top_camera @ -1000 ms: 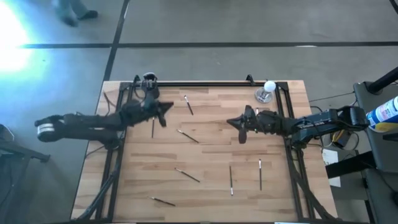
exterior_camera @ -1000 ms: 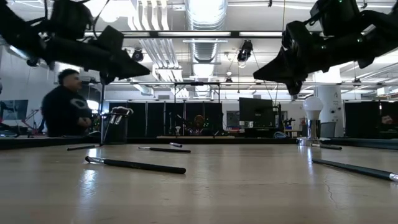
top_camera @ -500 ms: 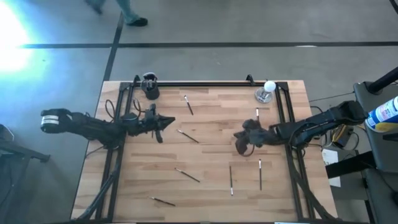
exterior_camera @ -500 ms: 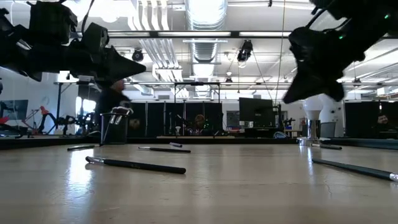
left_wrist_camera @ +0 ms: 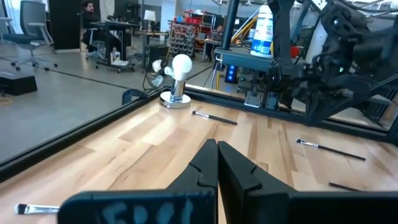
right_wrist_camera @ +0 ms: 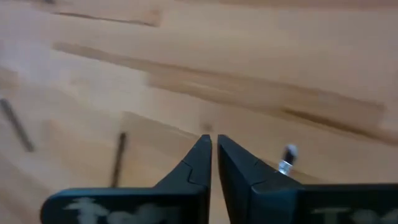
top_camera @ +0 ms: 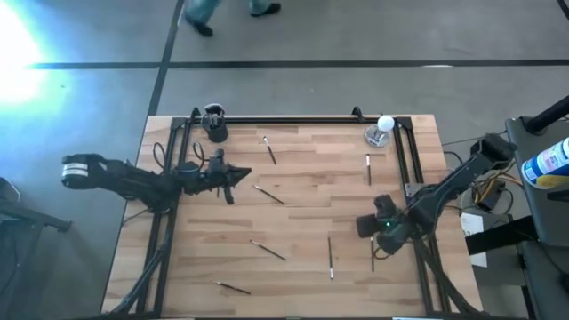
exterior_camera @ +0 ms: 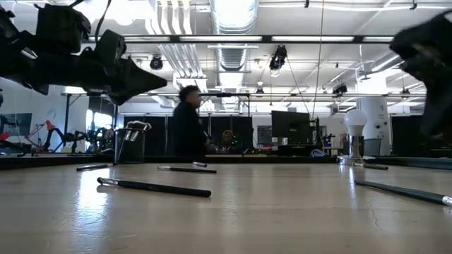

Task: Put items in baskets/containers
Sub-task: Put the foundation brush into the pen holder

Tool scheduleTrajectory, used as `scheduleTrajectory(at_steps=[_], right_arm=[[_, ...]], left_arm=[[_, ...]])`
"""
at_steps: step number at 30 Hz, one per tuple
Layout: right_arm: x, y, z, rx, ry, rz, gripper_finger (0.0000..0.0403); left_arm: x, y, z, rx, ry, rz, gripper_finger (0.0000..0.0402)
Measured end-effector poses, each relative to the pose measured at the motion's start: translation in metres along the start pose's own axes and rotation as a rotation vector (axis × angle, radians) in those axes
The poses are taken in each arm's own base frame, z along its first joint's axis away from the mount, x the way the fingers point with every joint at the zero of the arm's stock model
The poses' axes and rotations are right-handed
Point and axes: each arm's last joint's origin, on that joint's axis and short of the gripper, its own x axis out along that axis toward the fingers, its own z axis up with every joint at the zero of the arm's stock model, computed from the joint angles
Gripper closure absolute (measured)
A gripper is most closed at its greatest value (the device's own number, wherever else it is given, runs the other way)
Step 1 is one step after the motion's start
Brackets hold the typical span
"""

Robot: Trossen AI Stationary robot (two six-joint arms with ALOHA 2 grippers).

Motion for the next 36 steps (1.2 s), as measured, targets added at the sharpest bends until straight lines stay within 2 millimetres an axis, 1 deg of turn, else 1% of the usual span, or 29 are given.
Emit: scheduleTrajectory(at_steps=[4, 7, 10, 12, 14, 17, 21, 24, 32, 36], right_arm=[[0.013, -0.011, -0.008, 0.027, 0.084, -0.136, 0.0344], [0.021, -0.018, -0.011, 0.053, 0.105, -0.242, 0.0314], [0.026, -0.021, -0.014, 0.059, 0.100, -0.295, 0.0290], [0.030, -0.021, -0.016, 0.056, 0.090, -0.309, 0.0281], [0.032, -0.021, -0.017, 0.052, 0.082, -0.319, 0.0279], [0.033, -0.020, -0.017, 0.051, 0.073, -0.324, 0.0287], [0.030, -0.019, -0.016, 0.057, 0.081, -0.311, 0.0302], [0.027, -0.018, -0.014, 0.068, 0.087, -0.287, 0.0303], [0.028, -0.015, -0.009, 0.082, 0.085, -0.280, 0.0269], [0.032, -0.010, -0.009, 0.072, 0.101, -0.247, 0.0257]], left_arm=[[0.000, 0.000, -0.003, -0.010, 0.018, 0.003, 0.0399], [0.001, 0.001, -0.004, -0.010, 0.023, 0.004, 0.0399], [0.001, 0.001, -0.004, -0.011, 0.019, 0.003, 0.0399], [0.001, 0.000, -0.003, -0.011, 0.019, 0.003, 0.0399], [0.001, 0.000, -0.003, -0.012, 0.015, 0.002, 0.0399], [0.001, 0.000, -0.003, -0.014, 0.016, 0.002, 0.0399], [0.001, 0.000, -0.003, -0.015, 0.016, 0.003, 0.0399], [0.001, 0.000, -0.003, -0.016, 0.016, 0.002, 0.0399], [0.001, 0.000, -0.003, -0.017, 0.016, 0.002, 0.0399], [0.001, 0.000, -0.003, -0.017, 0.016, 0.002, 0.0399]])
